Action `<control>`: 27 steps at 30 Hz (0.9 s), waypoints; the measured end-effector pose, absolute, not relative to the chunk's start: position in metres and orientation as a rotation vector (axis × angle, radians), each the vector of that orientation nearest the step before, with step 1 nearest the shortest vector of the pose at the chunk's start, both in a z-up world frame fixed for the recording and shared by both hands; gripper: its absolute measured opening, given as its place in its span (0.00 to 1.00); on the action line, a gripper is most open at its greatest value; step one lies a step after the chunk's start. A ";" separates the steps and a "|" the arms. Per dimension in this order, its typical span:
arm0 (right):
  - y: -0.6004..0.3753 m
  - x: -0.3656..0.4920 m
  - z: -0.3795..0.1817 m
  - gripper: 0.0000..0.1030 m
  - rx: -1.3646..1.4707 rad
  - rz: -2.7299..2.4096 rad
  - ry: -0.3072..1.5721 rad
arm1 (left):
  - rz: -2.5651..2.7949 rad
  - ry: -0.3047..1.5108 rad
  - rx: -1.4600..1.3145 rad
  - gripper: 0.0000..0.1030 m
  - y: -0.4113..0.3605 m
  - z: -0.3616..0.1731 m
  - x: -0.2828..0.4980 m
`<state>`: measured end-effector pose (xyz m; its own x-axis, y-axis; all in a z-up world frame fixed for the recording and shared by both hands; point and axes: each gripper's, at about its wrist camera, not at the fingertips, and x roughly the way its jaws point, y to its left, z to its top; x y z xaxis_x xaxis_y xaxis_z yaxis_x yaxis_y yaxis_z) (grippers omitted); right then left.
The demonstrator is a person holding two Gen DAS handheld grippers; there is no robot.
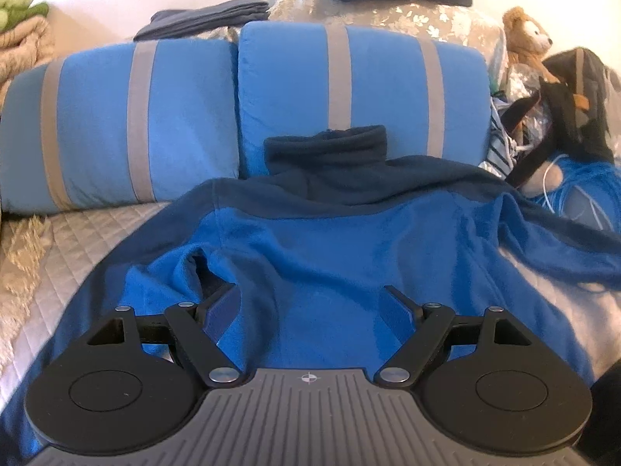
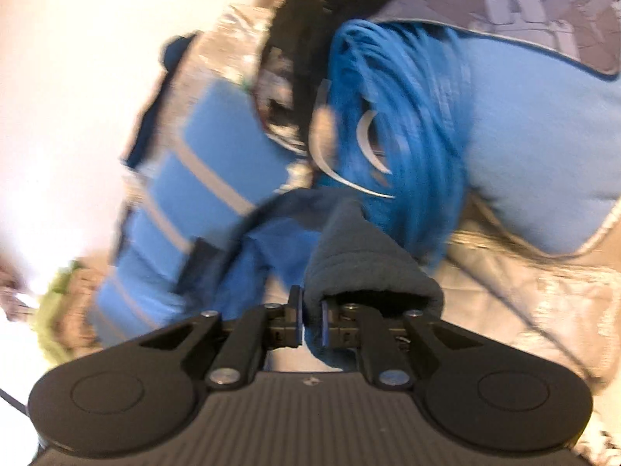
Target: Fold clothes
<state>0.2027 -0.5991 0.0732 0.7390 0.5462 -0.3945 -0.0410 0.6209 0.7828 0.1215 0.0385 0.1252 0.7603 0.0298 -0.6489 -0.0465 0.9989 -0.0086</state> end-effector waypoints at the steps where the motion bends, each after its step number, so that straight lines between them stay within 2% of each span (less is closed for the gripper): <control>1: -0.599 0.202 0.072 0.09 0.852 0.387 0.654 | 0.039 0.708 -0.034 0.76 0.038 0.125 0.122; 14: -0.620 0.205 -0.038 0.09 1.088 0.164 0.667 | -0.009 0.746 -0.008 0.76 0.028 0.119 0.115; 23: -0.614 0.217 -0.057 0.10 1.035 0.103 0.717 | -0.027 0.772 -0.023 0.76 0.026 0.107 0.118; 24: -0.612 0.219 -0.057 0.12 1.016 0.096 0.721 | -0.028 0.773 -0.024 0.76 0.025 0.106 0.119; 27: -0.608 0.219 -0.052 0.34 0.970 0.073 0.730 | -0.038 0.774 -0.021 0.76 0.021 0.105 0.118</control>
